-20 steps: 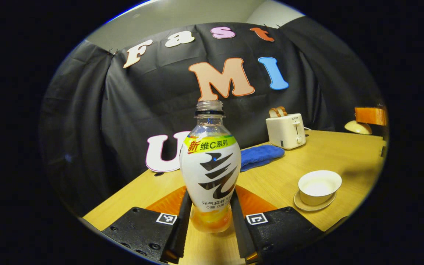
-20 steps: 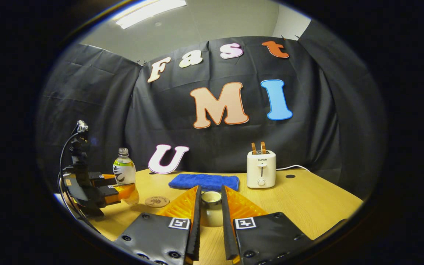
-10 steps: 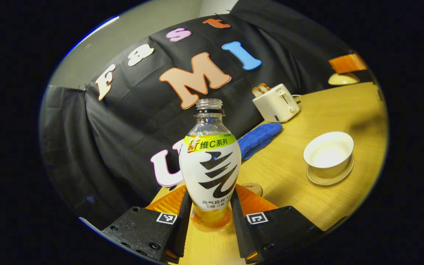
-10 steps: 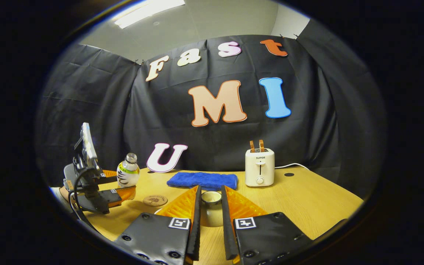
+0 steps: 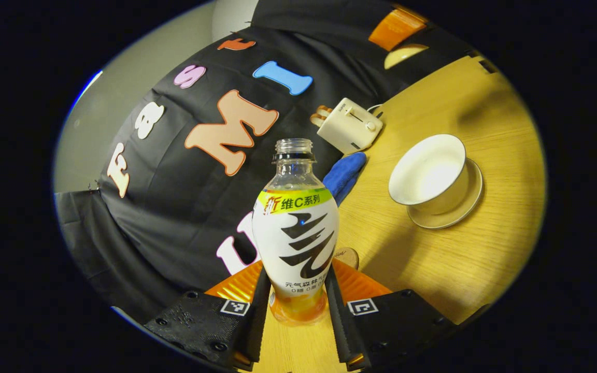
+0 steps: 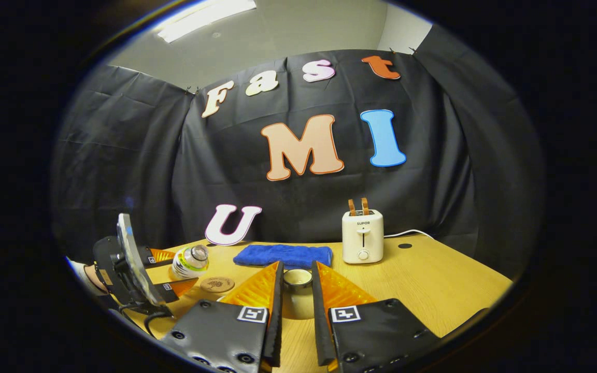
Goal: Open the teacup lid with one hand, grasp the water bottle and pour water into the teacup with the other hand; after pouring, place the water bottle on the coaster and then close the teacup lid.
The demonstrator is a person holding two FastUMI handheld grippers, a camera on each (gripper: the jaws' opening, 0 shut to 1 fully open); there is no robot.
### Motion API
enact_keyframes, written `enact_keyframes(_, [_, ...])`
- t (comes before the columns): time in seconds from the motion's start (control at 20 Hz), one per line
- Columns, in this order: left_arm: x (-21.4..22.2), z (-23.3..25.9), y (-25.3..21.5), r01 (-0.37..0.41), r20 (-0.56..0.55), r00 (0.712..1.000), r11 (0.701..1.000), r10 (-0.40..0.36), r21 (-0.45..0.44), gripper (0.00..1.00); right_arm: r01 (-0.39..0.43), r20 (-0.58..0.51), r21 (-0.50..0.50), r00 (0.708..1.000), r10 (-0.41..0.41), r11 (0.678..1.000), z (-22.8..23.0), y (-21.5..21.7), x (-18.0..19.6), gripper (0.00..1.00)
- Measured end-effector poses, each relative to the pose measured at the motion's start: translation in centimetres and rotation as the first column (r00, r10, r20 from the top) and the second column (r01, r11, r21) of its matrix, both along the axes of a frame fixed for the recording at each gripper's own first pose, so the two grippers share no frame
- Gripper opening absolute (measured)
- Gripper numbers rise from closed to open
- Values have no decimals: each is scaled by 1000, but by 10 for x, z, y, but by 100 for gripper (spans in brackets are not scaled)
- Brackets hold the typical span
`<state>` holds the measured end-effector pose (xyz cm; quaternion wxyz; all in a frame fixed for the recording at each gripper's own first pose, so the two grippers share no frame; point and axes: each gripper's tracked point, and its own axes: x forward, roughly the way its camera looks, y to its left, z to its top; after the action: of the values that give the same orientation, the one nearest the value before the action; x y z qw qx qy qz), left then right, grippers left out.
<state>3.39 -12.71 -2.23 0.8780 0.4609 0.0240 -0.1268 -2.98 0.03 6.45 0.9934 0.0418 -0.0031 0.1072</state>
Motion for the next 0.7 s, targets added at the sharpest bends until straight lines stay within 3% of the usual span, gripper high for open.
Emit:
enact_keyframes(0.3, [1, 3, 7, 9, 28, 1000, 985, -14, 174, 53, 6, 3, 6, 1000, -6, 1000, 1, -3, 1, 31])
enact_keyframes(0.55, [1, 3, 7, 34, 62, 996, 942, -58, 335, 53, 8, 2, 1, 1000, -8, 1000, 0, -3, 1, 31])
enact_keyframes(0.7, [3, 1, 6, 45, 54, 996, 927, -70, 373, 53, -1, 1, 1, 1000, 1, 1000, -1, 0, 0, 31])
